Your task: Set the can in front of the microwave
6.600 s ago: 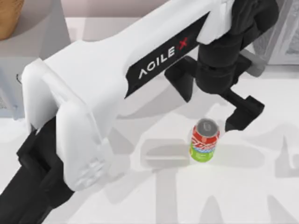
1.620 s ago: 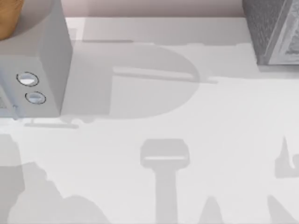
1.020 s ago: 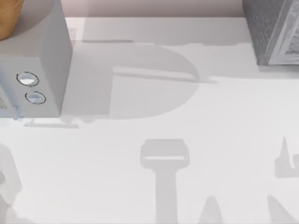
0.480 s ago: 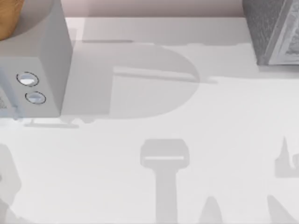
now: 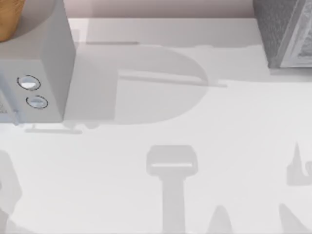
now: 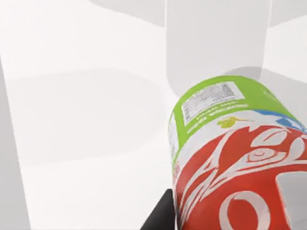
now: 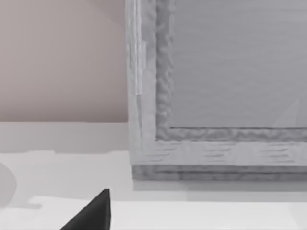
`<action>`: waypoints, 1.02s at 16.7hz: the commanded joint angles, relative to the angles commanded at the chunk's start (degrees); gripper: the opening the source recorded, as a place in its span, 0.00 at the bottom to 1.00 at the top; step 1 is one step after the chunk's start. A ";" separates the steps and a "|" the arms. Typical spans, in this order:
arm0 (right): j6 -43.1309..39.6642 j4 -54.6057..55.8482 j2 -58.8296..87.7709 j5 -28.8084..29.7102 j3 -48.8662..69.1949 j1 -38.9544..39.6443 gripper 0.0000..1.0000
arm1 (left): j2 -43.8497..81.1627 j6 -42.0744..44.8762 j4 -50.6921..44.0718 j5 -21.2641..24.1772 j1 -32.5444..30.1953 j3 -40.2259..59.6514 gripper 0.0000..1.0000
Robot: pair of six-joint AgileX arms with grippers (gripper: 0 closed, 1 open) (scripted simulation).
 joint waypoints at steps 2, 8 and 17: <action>0.00 0.00 0.00 0.00 0.00 0.00 1.00 | 0.00 0.00 0.00 0.00 0.00 0.00 0.83; 0.00 0.00 0.00 0.00 0.00 0.00 1.00 | 0.00 0.00 0.00 0.00 0.00 0.00 1.00; 0.00 0.00 0.00 0.00 0.00 0.00 1.00 | -0.59 0.00 -4.39 0.00 -0.04 3.63 1.00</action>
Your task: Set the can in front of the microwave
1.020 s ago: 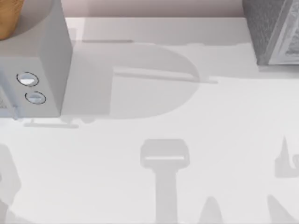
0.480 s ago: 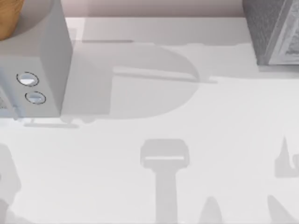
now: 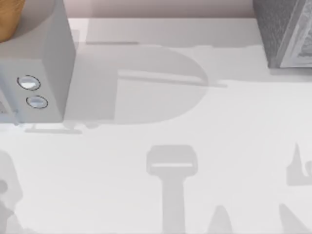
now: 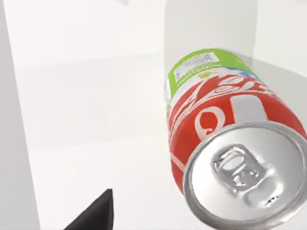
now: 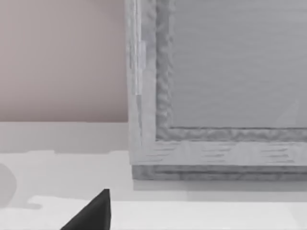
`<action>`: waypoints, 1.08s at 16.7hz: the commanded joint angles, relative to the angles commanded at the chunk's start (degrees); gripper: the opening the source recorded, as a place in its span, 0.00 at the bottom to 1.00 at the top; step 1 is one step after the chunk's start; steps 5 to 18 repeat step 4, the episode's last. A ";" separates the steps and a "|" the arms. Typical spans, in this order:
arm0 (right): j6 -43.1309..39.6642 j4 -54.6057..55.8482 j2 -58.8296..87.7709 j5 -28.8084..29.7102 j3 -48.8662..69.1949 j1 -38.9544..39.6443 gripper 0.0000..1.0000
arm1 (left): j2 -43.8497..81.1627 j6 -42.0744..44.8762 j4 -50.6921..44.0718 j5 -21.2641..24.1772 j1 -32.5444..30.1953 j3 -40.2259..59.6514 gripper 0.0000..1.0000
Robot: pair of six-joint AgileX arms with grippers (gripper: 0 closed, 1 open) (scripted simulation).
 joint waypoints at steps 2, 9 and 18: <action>0.00 0.00 0.00 0.00 0.00 0.00 1.00 | -0.61 -0.07 -3.53 0.01 -0.06 2.85 1.00; 0.00 0.00 0.00 0.00 0.00 0.00 1.00 | -0.94 -0.12 -4.71 0.00 -0.11 3.97 1.00; 0.00 0.00 0.00 0.00 0.00 0.00 1.00 | -0.94 -0.12 -4.71 0.00 -0.11 3.97 1.00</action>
